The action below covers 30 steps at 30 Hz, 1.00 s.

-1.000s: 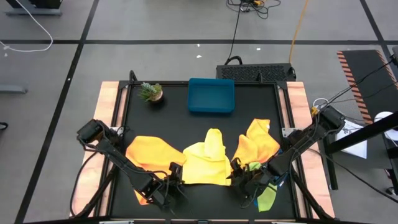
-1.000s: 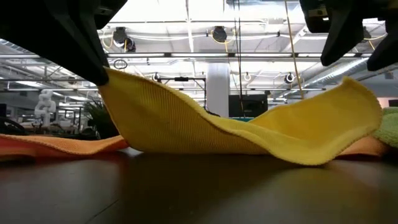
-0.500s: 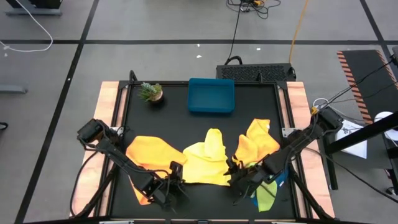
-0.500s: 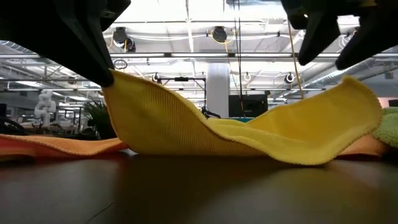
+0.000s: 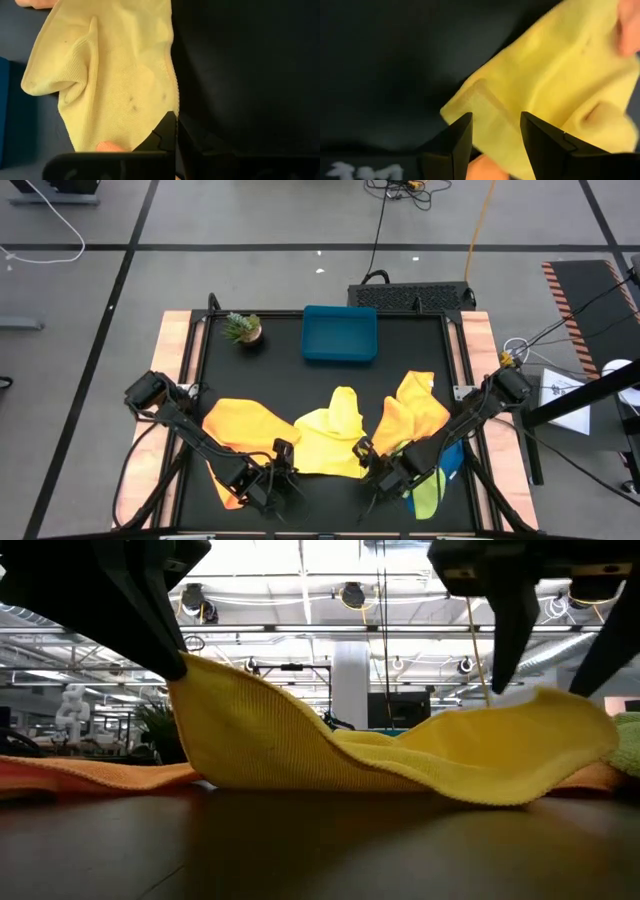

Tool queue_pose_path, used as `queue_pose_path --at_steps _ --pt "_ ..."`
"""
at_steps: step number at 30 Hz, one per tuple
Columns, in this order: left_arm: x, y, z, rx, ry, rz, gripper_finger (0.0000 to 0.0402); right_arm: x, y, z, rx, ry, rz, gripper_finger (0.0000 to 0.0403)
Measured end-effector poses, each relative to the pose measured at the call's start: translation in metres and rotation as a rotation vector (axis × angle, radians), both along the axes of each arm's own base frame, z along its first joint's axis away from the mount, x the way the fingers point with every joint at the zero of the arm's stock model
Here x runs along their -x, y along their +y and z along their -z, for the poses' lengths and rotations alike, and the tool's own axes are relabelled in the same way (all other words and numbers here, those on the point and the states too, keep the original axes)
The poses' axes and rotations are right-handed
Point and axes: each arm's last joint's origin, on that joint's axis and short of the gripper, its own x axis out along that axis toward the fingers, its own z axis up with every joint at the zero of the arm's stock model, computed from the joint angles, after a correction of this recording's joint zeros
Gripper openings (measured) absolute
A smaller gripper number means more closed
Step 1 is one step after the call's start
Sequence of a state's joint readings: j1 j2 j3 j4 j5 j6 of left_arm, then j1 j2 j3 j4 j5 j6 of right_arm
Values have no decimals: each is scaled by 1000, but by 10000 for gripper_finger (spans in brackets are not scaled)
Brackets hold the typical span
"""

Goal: Fold microfiber towels
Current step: Fold the yellow microfiber cloth

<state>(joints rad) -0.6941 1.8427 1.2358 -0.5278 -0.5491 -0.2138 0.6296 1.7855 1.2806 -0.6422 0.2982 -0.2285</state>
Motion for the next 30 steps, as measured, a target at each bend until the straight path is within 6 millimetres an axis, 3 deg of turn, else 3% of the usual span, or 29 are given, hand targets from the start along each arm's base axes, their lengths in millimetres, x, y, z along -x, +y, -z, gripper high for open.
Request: queue_pose_path --at_steps 6,11,14,22,30 --pt "0 0 0 5 -1 -5 9 -6 3 -9 12 -34 -38 160" --pt "0 0 0 8 -2 -9 4 -7 4 -6 -33 -35 60 160" --pt "0 0 0 14 -4 -17 9 -8 6 -10 -60 -94 133 160" --pt "0 0 0 16 -5 -18 9 -20 27 -17 -191 -276 77 160" --pt "0 0 0 23 -9 -24 8 -8 1 13 31 -33 266 154"
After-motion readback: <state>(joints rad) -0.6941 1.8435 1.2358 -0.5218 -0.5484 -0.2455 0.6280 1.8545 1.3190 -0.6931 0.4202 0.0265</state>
